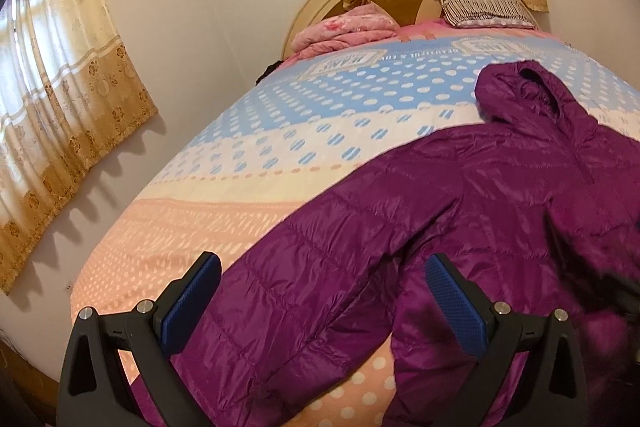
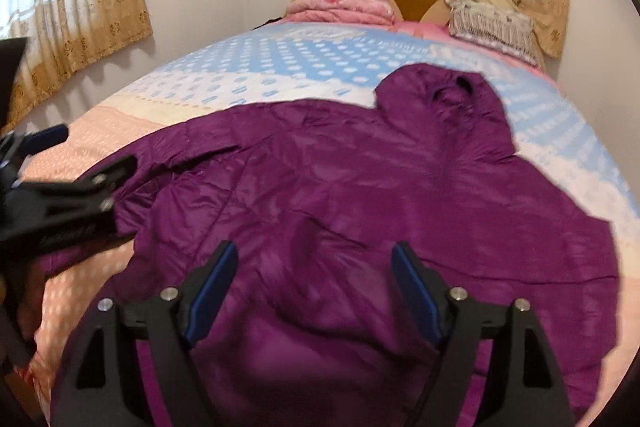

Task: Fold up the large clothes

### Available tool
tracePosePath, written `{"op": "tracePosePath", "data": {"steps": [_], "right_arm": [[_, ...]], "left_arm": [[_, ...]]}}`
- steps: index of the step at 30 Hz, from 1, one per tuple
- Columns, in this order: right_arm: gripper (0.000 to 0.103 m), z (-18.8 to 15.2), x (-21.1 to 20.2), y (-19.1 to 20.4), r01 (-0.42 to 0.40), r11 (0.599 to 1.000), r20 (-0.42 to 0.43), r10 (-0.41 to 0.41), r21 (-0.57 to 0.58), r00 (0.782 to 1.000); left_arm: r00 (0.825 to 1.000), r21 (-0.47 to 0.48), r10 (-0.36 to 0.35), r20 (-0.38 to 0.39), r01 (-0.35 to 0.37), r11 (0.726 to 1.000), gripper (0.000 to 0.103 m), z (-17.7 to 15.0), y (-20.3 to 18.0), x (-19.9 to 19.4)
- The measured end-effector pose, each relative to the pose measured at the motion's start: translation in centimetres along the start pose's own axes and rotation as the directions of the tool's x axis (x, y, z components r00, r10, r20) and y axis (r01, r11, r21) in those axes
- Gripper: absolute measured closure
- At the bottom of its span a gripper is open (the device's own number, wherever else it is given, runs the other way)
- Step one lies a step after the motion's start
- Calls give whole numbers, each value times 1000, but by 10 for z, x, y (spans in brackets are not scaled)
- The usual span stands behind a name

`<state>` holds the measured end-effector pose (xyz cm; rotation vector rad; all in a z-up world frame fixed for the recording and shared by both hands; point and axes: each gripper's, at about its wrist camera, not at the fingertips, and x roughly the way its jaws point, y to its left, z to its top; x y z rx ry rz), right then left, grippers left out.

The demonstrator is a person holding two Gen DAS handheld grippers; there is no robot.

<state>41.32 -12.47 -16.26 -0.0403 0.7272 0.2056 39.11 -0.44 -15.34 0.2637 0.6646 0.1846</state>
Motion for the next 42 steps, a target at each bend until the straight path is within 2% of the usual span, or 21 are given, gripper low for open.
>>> {"op": "tracePosePath", "data": {"steps": [2, 3, 5, 7, 11, 13, 15, 19, 22, 26, 33, 36, 39, 41, 42], "right_arm": [[33, 0, -31, -17, -13, 999, 38, 12, 29, 999], [39, -1, -47, -29, 17, 999, 56, -20, 41, 998], [63, -2, -71, -61, 80, 993, 88, -88, 92, 992], [69, -6, -90, -103, 145, 972, 104, -166, 186, 981], [72, -23, -102, -191, 241, 879, 66, -293, 411, 954], [72, -32, -95, -213, 264, 857, 46, -316, 442, 948], [72, -40, -78, -224, 250, 864, 14, -285, 438, 958], [72, -59, -39, -215, 230, 896, -64, -222, 380, 973], [72, -74, -26, -209, 226, 906, -88, -208, 359, 974], [72, -75, -19, -212, 229, 912, -106, -204, 340, 973], [72, -75, -11, -208, 271, 916, -125, -244, 295, 962], [72, -74, -16, -204, 296, 917, -133, -269, 267, 954], [65, -64, -47, -194, 356, 904, -60, -352, 236, 934], [54, -57, -56, -190, 329, 910, -37, -331, 250, 943], [54, -54, -56, -187, 307, 918, -39, -307, 250, 951]], "left_arm": [[1000, -10, -11, 6, 11, 1000, 1, 8, -6, -4], [1000, -13, -20, 15, 20, 1000, 1, 12, -12, -8], [999, -6, -37, 33, 37, 999, 1, 18, -26, -17], [997, 14, -67, 50, 67, 998, 1, 24, -46, -26], [990, 84, -128, 67, 122, 989, 1, 29, -102, -40], [991, 140, -102, 82, 90, 986, 1, 28, -129, -35], [996, 183, -34, 87, 18, 983, 1, 23, -148, -22], [997, 228, 71, 7, -71, 971, 1, 4, -156, 21], [998, 204, 64, -14, -60, 977, 1, -4, -147, 32], [998, 180, 54, -29, -48, 982, 1, -6, -141, 37], [997, 159, 32, -68, -21, 987, 1, -9, -141, 45], [997, 141, 54, -51, -46, 989, 1, -5, -136, 38], [1000, 46, -9, -8, 9, 999, 1, 2, -116, 15], [1000, 19, -22, 19, 22, 1000, 1, 5, -112, 7], [1000, 35, -22, 19, 21, 999, 1, 5, -116, 8]]}}
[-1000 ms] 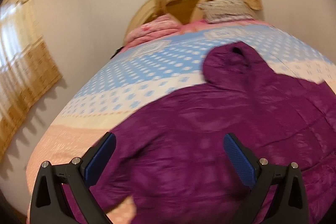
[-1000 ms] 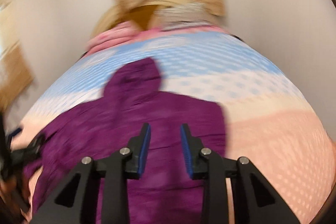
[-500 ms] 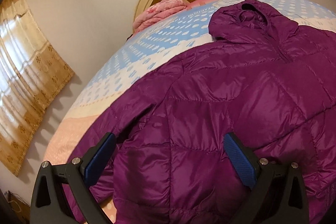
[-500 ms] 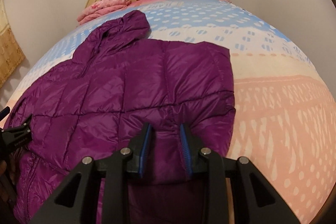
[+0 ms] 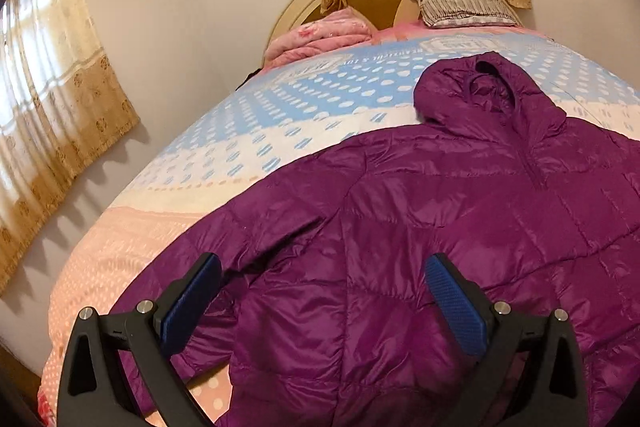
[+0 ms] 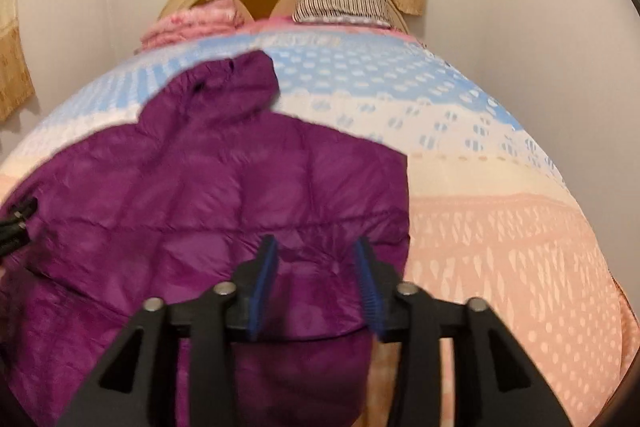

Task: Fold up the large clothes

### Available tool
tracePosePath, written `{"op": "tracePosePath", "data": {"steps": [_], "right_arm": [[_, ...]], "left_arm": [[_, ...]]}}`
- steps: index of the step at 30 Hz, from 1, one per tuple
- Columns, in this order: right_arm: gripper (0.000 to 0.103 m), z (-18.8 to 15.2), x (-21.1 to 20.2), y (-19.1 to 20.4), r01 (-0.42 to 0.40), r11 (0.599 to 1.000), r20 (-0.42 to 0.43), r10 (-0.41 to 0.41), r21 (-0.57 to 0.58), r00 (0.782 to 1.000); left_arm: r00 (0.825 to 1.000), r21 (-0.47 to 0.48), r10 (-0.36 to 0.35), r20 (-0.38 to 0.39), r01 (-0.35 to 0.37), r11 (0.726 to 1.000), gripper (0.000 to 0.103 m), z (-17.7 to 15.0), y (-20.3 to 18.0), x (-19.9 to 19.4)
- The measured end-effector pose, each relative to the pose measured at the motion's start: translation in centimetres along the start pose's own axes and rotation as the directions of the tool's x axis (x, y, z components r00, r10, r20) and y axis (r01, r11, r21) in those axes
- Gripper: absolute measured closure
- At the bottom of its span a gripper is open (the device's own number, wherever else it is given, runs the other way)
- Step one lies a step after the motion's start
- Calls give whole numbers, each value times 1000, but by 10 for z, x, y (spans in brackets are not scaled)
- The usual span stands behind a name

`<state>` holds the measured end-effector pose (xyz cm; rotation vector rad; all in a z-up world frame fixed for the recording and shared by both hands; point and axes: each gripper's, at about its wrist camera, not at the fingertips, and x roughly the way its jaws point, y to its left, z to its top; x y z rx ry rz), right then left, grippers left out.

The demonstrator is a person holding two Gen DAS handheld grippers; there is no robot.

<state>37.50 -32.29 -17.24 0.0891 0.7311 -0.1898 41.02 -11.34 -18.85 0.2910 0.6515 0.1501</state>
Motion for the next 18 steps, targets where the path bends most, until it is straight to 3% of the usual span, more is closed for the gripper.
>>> {"op": "tracePosePath", "data": {"steps": [5, 8, 18], "right_arm": [[55, -5, 23, 25, -40, 998, -55, 37, -58, 998], [55, -24, 53, 25, -42, 998, -123, 36, -44, 992], [52, -24, 56, 29, -10, 998, -111, 3, -64, 994]], "left_arm": [[996, 113, 51, -70, -43, 993, 1, -12, -27, 28], [996, 110, 41, -76, -33, 993, 1, -14, -24, 29], [995, 78, 0, -100, 8, 997, 1, -12, -18, 34]]}}
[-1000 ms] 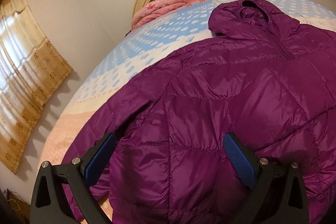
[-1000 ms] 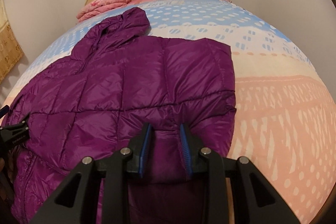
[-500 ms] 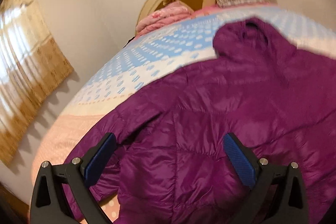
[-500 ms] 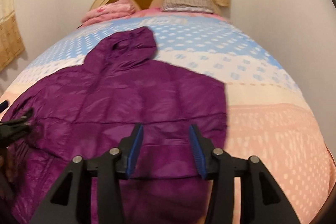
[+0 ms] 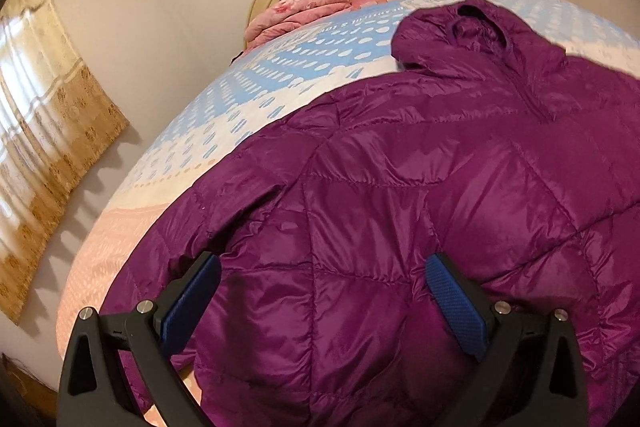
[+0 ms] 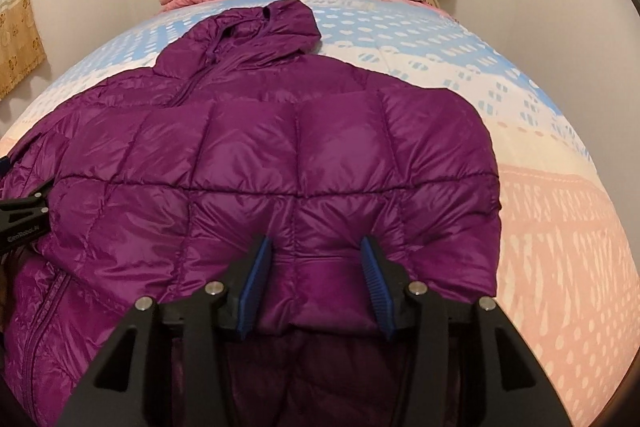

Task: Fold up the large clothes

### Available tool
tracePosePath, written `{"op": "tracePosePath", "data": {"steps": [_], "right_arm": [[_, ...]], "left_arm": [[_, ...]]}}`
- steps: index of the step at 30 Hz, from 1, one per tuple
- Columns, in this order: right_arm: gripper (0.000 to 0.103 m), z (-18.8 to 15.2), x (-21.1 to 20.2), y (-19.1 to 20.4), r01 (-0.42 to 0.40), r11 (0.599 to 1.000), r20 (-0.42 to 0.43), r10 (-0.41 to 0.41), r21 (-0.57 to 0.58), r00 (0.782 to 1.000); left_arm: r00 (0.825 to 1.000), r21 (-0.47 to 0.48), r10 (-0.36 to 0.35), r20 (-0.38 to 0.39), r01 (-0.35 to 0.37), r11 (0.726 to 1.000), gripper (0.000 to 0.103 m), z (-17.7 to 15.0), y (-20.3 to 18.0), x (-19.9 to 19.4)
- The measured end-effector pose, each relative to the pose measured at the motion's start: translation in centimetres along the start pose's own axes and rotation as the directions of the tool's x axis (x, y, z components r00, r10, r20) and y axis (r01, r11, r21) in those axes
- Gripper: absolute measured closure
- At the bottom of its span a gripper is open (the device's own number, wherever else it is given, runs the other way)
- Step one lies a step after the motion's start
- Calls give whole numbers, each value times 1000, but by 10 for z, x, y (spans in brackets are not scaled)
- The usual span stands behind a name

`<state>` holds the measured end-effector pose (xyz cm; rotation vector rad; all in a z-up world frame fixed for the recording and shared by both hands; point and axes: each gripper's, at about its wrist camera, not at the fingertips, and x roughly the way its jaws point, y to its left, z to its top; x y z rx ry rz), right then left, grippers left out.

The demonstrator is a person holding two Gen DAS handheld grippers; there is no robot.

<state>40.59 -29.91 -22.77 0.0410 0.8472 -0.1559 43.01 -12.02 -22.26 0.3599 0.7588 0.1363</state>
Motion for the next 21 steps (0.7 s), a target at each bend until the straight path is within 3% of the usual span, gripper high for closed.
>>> {"op": "tracePosePath", "data": {"steps": [3, 4, 5, 7, 11, 15, 21], "right_arm": [[39, 1, -2, -1, -29, 1000, -4, 29, 11, 1000], [26, 0, -6, -2, -45, 999, -4, 45, 16, 999], [22, 0, -14, -4, -35, 999, 3, 35, 19, 999], [21, -1, -32, -6, -5, 999, 37, 3, 33, 999], [13, -10, -65, 1, -62, 997, 68, 59, 39, 996], [11, -23, -84, 25, -43, 998, 79, 47, -51, 996], [11, -43, -107, 52, -119, 989, 101, 127, -83, 987]], "left_arm": [[1000, -50, 12, 26, -10, 999, 1, 1, 25, -15], [999, -62, 7, 42, -4, 998, 1, 1, 38, -22], [998, -74, 7, 56, -3, 997, 1, 0, 52, -30], [996, -94, 25, 87, -17, 995, 1, -2, 81, -43], [991, -127, 84, 108, -70, 989, 1, -17, 136, -55], [983, -163, 173, 54, -162, 973, 1, -47, 188, -49], [978, -238, 209, -19, -207, 949, 1, -97, 246, -54]]}}
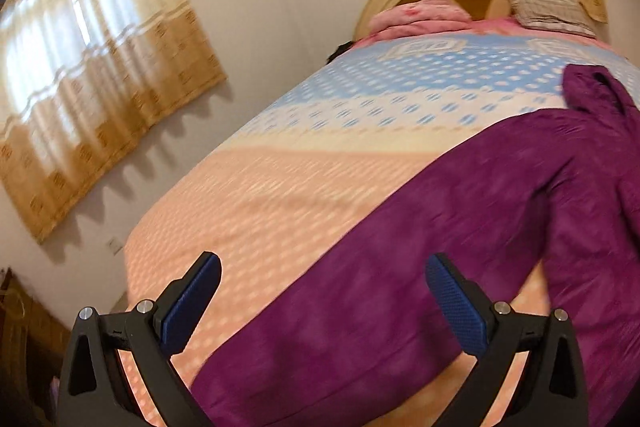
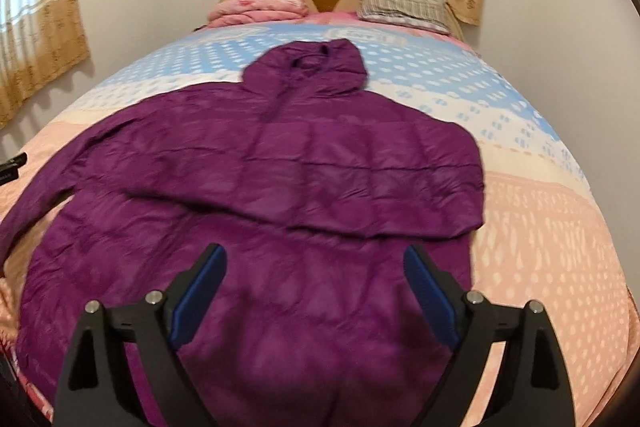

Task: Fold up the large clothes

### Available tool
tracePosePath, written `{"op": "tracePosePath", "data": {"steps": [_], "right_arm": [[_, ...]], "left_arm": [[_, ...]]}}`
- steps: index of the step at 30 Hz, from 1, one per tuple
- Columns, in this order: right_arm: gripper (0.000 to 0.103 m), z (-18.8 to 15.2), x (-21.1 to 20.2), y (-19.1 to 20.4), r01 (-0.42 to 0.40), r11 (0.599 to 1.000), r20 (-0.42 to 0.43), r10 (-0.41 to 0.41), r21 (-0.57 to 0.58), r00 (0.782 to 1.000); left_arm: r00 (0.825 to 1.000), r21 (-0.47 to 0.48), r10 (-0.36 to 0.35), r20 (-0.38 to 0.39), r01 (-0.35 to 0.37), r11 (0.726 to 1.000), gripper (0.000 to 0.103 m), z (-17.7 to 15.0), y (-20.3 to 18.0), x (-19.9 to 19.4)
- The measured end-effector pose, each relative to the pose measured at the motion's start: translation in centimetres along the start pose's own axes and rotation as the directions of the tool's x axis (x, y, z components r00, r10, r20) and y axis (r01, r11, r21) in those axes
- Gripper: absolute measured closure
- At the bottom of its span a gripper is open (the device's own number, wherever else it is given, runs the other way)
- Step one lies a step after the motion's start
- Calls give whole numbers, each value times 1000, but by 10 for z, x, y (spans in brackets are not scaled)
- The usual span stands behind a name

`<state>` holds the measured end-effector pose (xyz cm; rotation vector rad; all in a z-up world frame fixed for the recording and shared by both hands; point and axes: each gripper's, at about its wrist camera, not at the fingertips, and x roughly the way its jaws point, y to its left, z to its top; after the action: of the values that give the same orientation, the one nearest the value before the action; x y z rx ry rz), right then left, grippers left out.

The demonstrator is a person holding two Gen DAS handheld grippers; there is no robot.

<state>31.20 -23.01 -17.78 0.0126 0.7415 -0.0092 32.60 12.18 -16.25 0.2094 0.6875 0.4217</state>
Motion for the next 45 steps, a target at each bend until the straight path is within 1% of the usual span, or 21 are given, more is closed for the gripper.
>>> {"op": "tracePosePath", "data": {"steps": [4, 7, 10, 13, 18, 22, 25, 26, 27, 28, 29, 30, 31, 32, 34, 37, 39, 43, 45], "right_arm": [[7, -11, -14, 20, -32, 999, 25, 33, -17, 999], [7, -21, -23, 36, -29, 998, 45, 31, -60, 998], [6, -29, -28, 45, -32, 996, 53, 36, -78, 998], [6, -33, -27, 50, -43, 996, 52, 47, -80, 998], [6, -39, -29, 58, -51, 995, 48, 55, -86, 997], [6, -43, -33, 61, -47, 995, 53, 52, -89, 997], [6, -43, -32, 59, -39, 996, 52, 43, -80, 998], [6, -43, -31, 59, -37, 996, 52, 41, -75, 998], [6, -43, -31, 57, -37, 997, 53, 41, -72, 998], [6, -43, -31, 56, -36, 997, 53, 39, -69, 998], [6, -44, -31, 55, -30, 997, 54, 33, -68, 998], [6, -44, -31, 54, -24, 997, 55, 27, -67, 998], [6, -44, -31, 53, -21, 998, 55, 25, -65, 998], [6, -44, -32, 51, -23, 998, 56, 27, -59, 998], [6, -44, -33, 48, -25, 998, 59, 28, -50, 998], [6, -45, -35, 43, -23, 999, 64, 26, -44, 998], [6, -46, -35, 39, -20, 999, 65, 22, -38, 998], [6, -45, -33, 28, -14, 1000, 58, 15, -18, 998], [6, -43, -36, 21, -1, 1000, 66, 2, -11, 998]], "left_arm": [[998, -4, 42, -48, -43, 999, 1, -32, 45, 7], [993, -10, 86, -77, -87, 996, 1, -53, 80, 10], [988, -61, 97, -119, -105, 993, 1, -72, 115, 11], [982, -90, 103, -160, -118, 989, 1, -89, 136, 15], [975, -117, 68, -212, -95, 989, 1, -107, 140, 23], [969, -135, -6, -245, -28, 990, 1, -114, 121, 29], [968, -114, -34, -247, 5, 993, 1, -116, 106, 30], [969, -106, -32, -246, 6, 994, 3, -117, 103, 31], [969, -98, -34, -245, 10, 995, 6, -117, 99, 32], [968, -96, -54, -244, 31, 995, 20, -117, 96, 33], [968, -101, -77, -241, 54, 993, 40, -117, 95, 33], [967, -108, -101, -235, 77, 991, 53, -116, 94, 32], [966, -97, -109, -236, 88, 991, 83, -114, 92, 31], [967, -84, -99, -235, 81, 993, 95, -112, 91, 29], [974, -80, -84, -211, 69, 994, 99, -106, 94, 23], [985, -83, -55, -163, 42, 996, 100, -94, 105, 12], [990, -90, -47, -137, 34, 995, 101, -84, 112, 7], [996, -93, -15, -84, 7, 996, 101, -56, 120, 0], [1000, -90, -1, -31, -2, 996, 102, -35, 120, -9]]}}
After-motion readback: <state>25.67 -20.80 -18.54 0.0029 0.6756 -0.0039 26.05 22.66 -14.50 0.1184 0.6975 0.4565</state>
